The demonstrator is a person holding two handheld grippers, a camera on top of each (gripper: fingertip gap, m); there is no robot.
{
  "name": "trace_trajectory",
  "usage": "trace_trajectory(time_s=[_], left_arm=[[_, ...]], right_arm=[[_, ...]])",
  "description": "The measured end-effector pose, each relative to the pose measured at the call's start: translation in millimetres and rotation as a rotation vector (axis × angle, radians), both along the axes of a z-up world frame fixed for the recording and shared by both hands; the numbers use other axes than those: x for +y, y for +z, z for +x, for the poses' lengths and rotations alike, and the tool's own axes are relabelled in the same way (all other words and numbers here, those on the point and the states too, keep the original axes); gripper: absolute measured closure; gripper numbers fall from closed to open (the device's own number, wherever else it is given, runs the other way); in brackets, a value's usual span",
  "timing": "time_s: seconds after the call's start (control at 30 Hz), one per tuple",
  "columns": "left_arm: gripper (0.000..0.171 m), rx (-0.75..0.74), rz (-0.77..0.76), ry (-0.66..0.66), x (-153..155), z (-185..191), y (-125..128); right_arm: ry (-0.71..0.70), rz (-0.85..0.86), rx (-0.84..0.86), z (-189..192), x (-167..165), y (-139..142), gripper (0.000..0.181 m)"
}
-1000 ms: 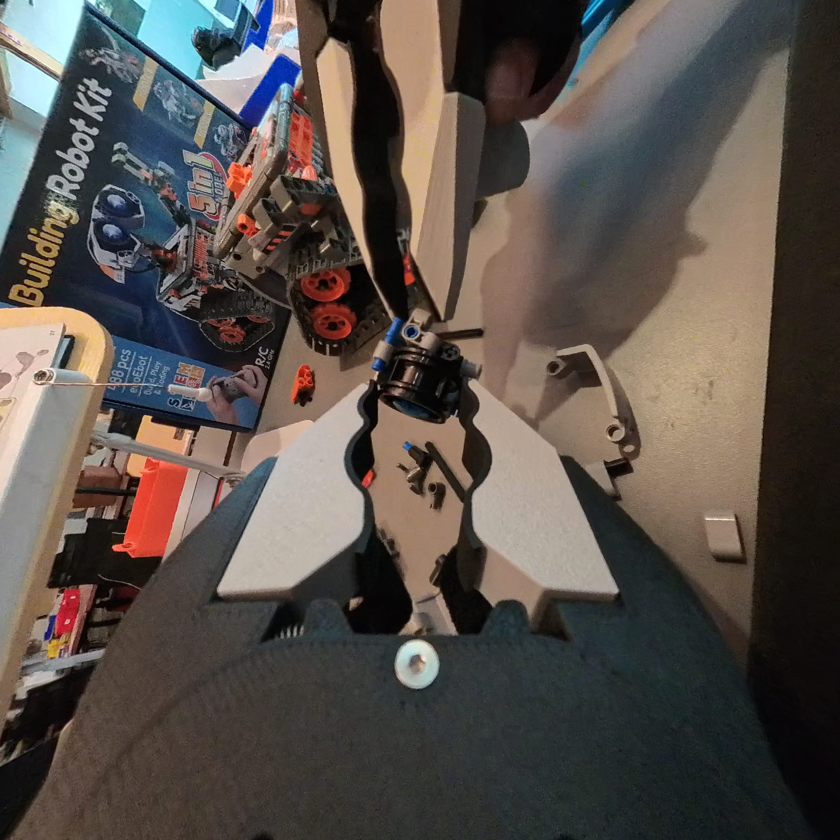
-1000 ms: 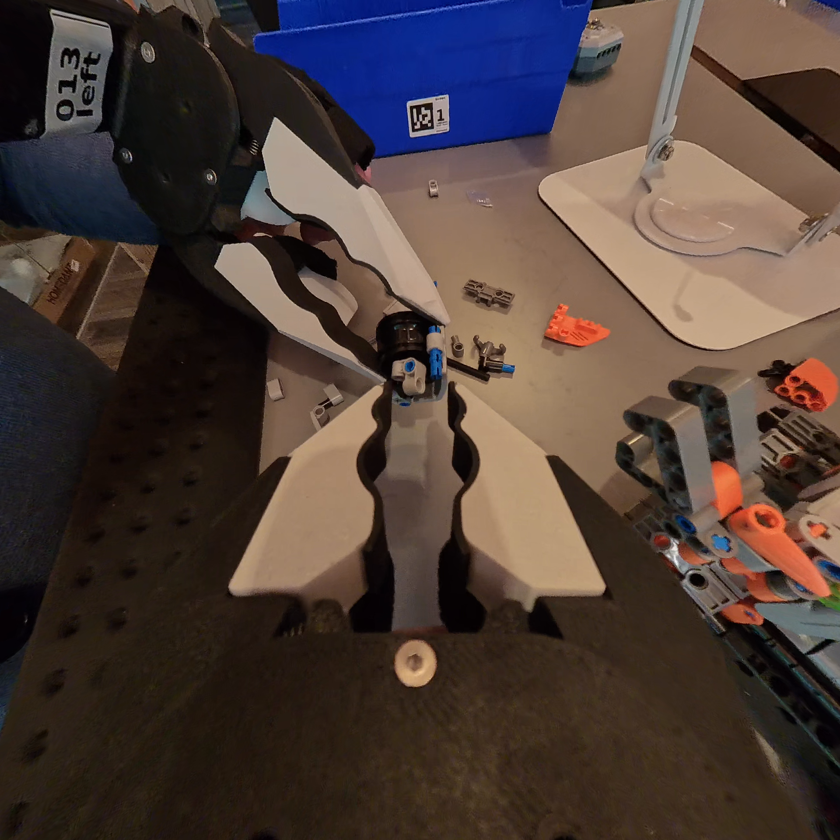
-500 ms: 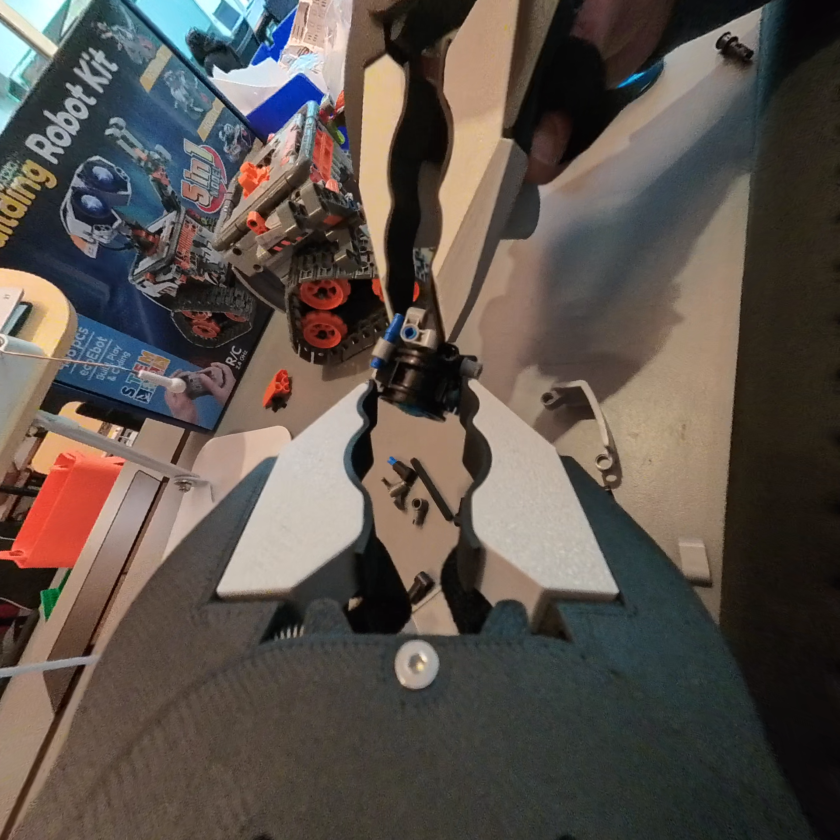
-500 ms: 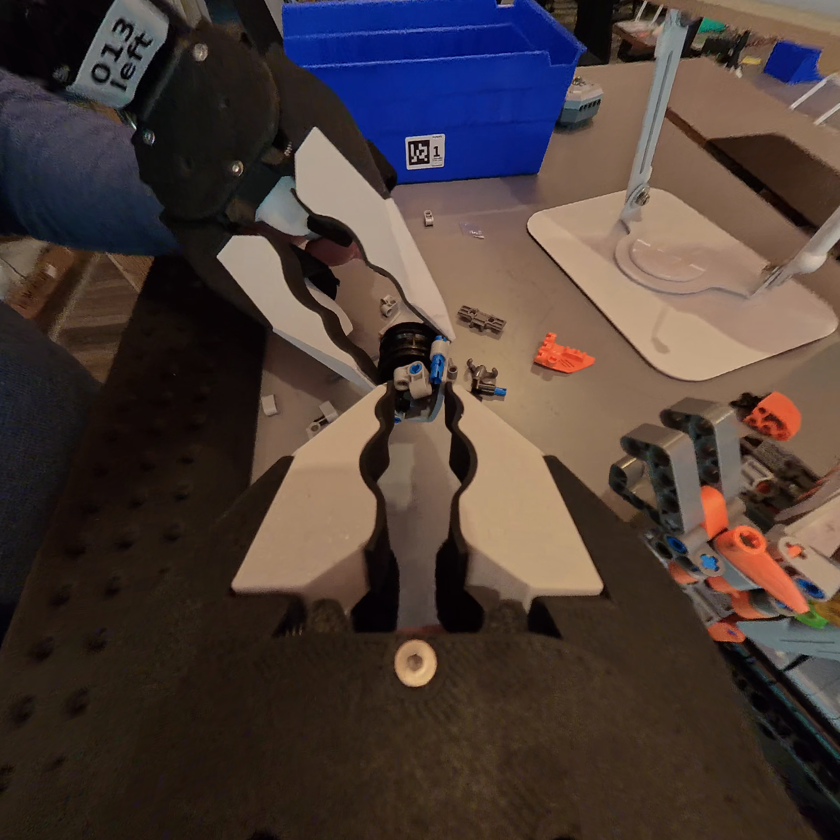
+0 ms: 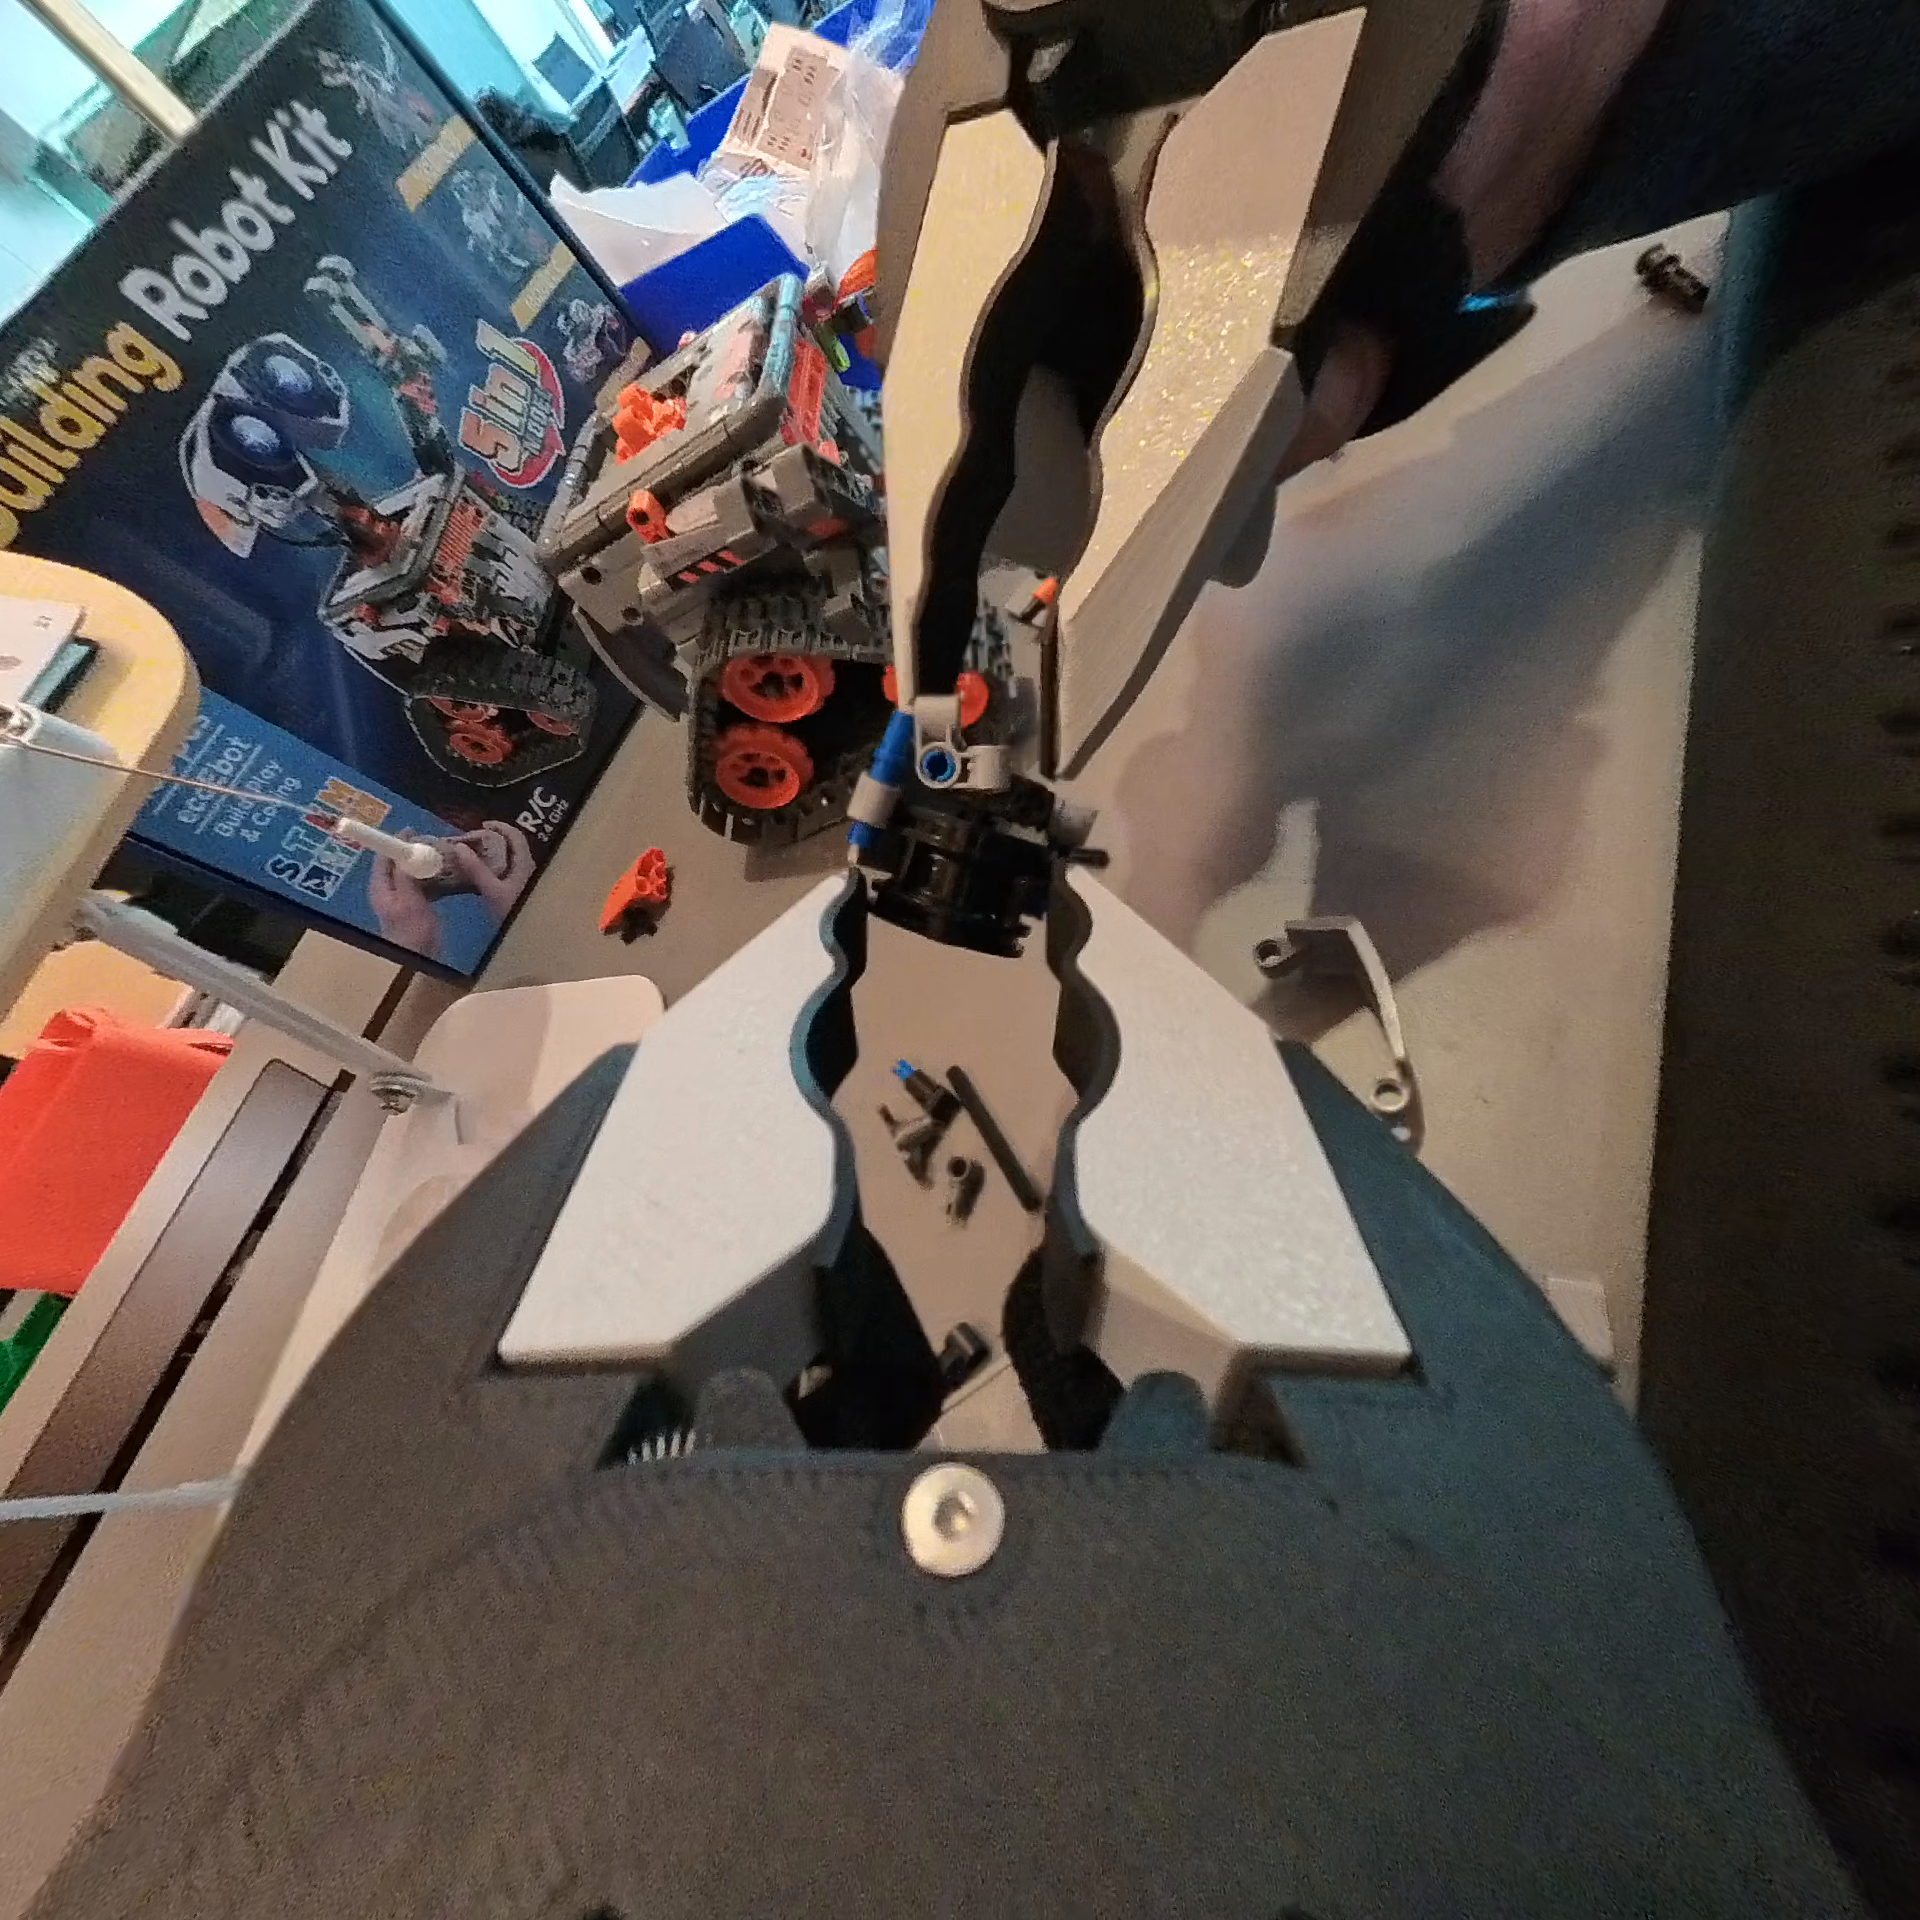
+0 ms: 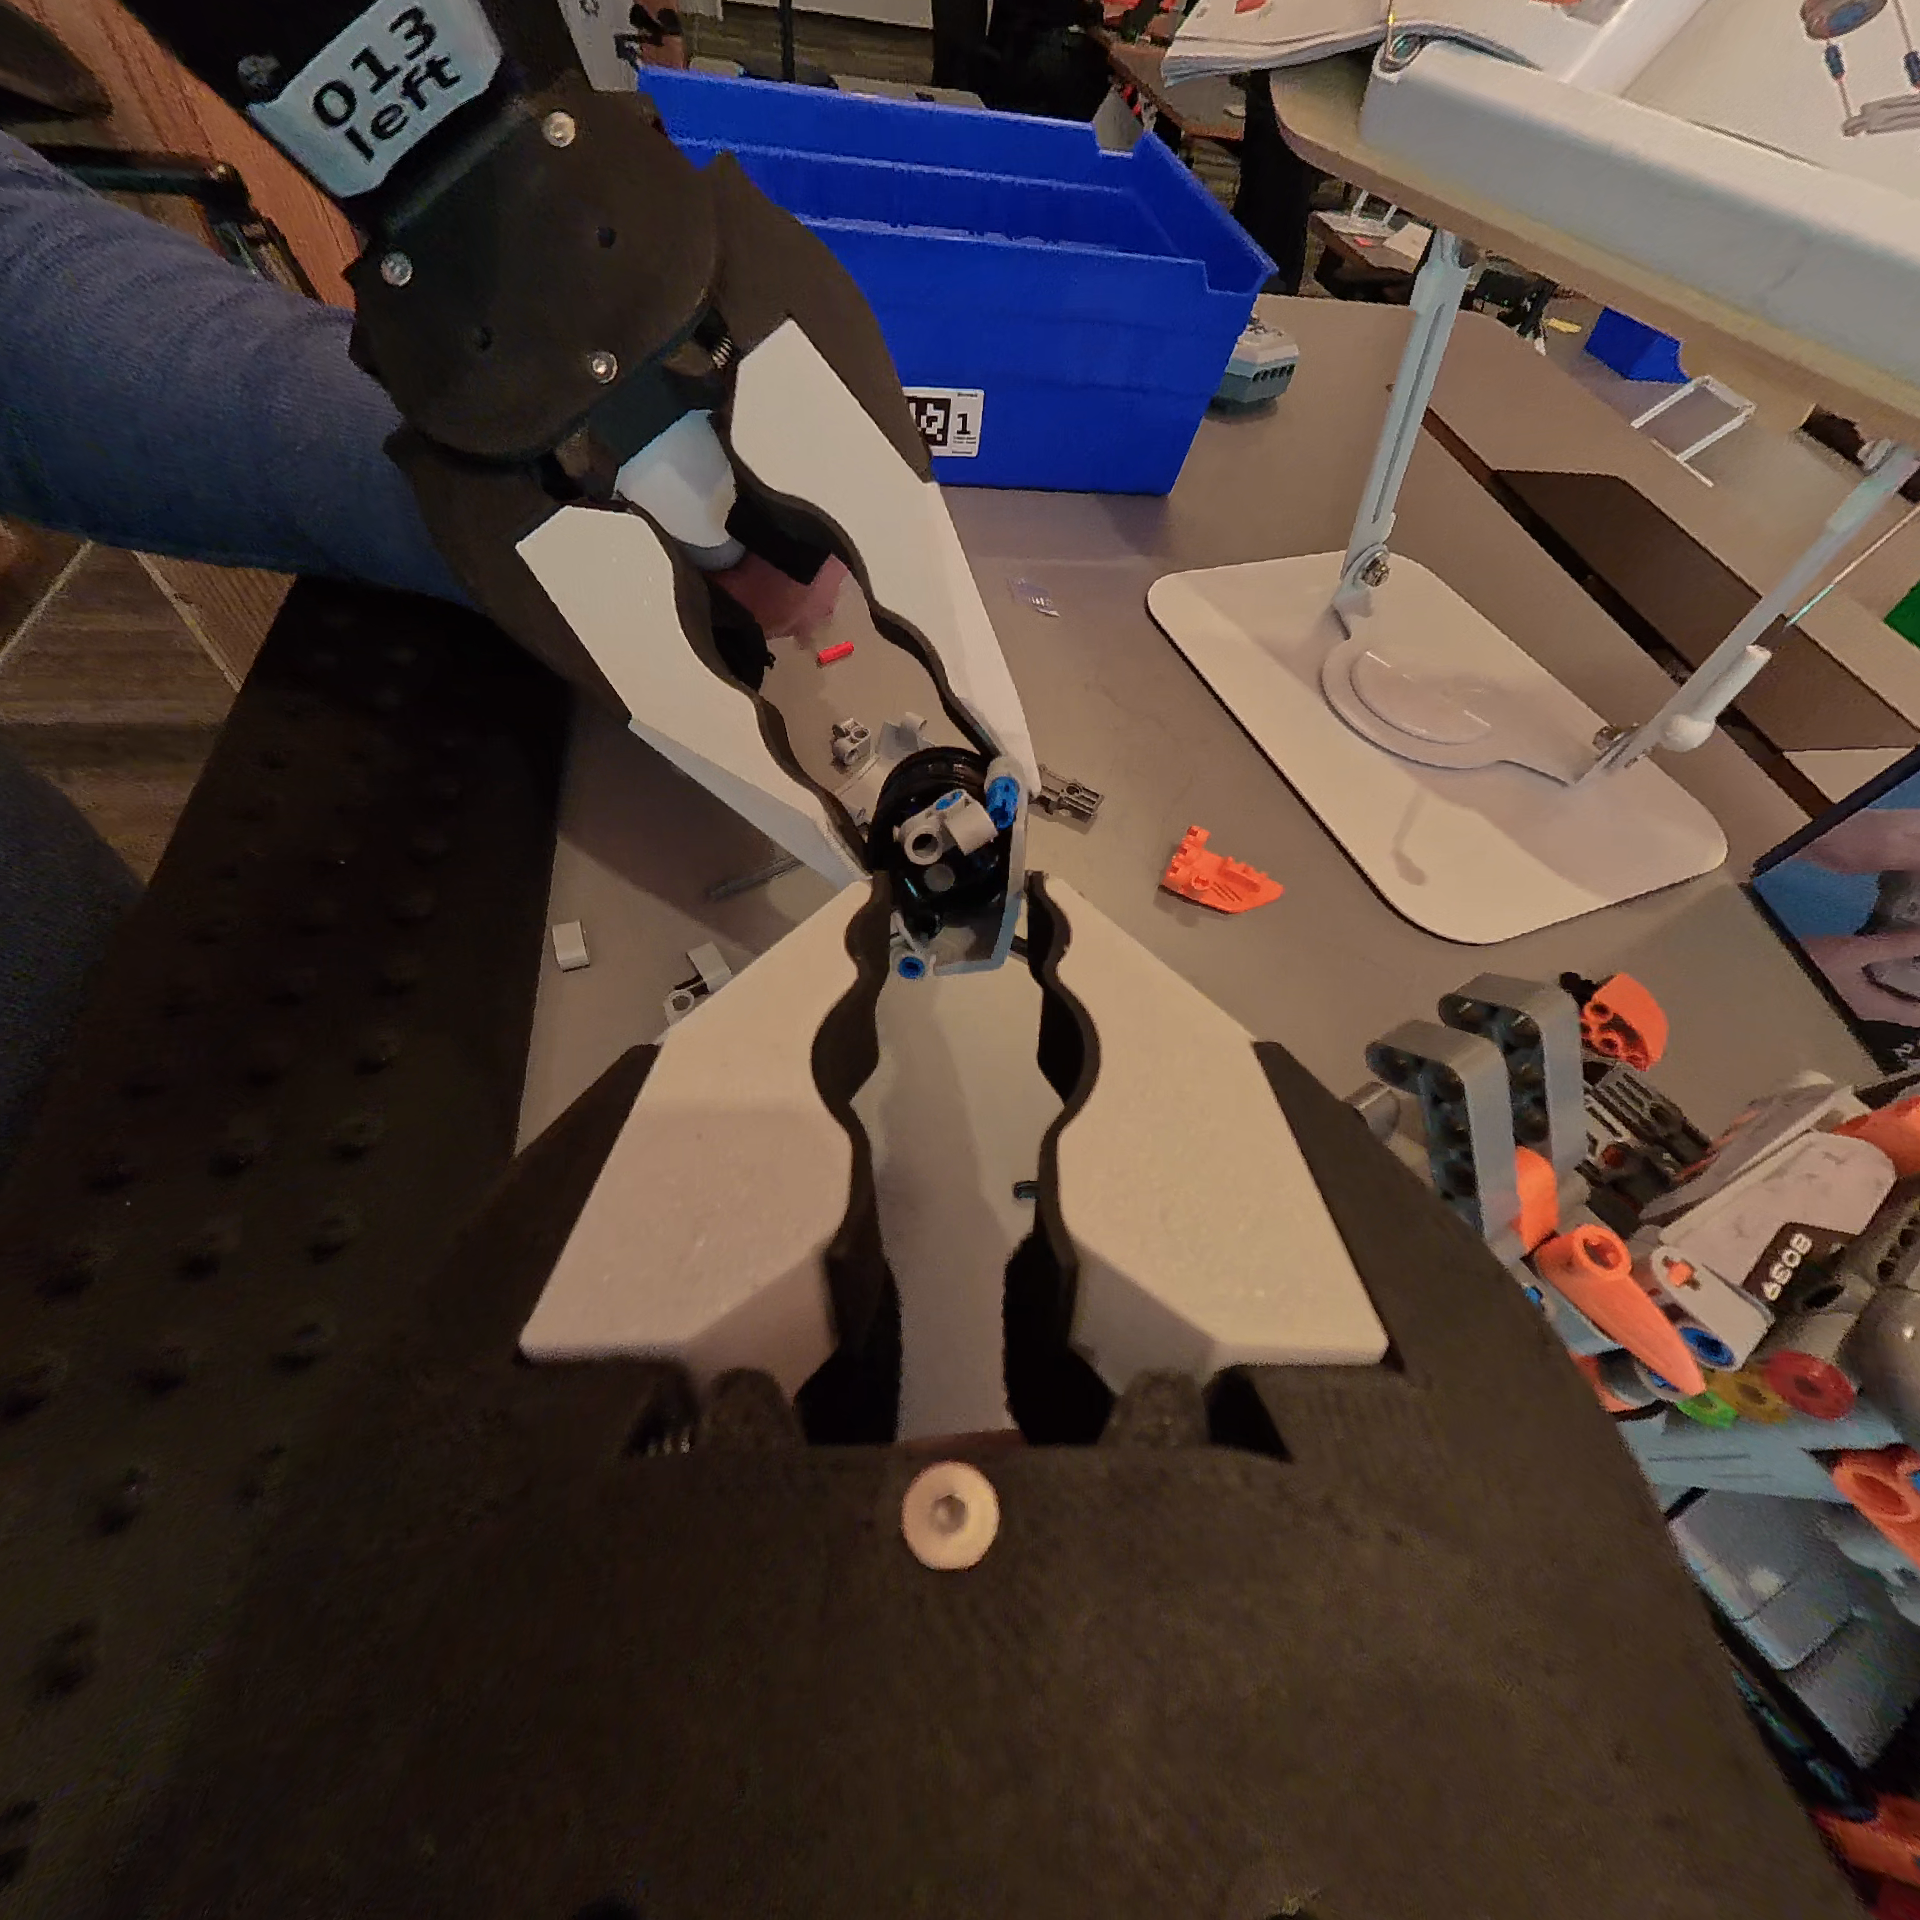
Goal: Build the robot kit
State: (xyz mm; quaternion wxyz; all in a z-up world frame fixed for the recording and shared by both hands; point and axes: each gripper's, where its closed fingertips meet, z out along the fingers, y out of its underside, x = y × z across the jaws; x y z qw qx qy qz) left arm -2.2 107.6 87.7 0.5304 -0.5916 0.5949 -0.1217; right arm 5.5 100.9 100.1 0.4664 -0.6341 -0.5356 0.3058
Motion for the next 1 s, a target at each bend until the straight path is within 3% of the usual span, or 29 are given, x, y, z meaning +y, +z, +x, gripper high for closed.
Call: trace_trajectory(time_s=[0.13,0.47,0.87,1.0], left_arm=[[0.14,0.037,0.076,-0.002,-3.6,2.9,0.8],[0.14,0.111,0.259,0.058,2.1,1.2,8.3],[0.14,0.154,0.377,0.089,3.8,1.8,13.8],[0.139,0.118,0.336,0.083,4.1,2.9,15.1]], right_arm=[[0.002,-0.051,0.044,0.8,-0.1,4.7,0.152],[0.001,-0.042,0.068,2.7,0.1,11.4,0.162],[0.006,-0.057,0.105,1.1,-2.7,17.8,0.175],[0.0,0.061,0.073,1.1,-3.5,20.2,0.175]])
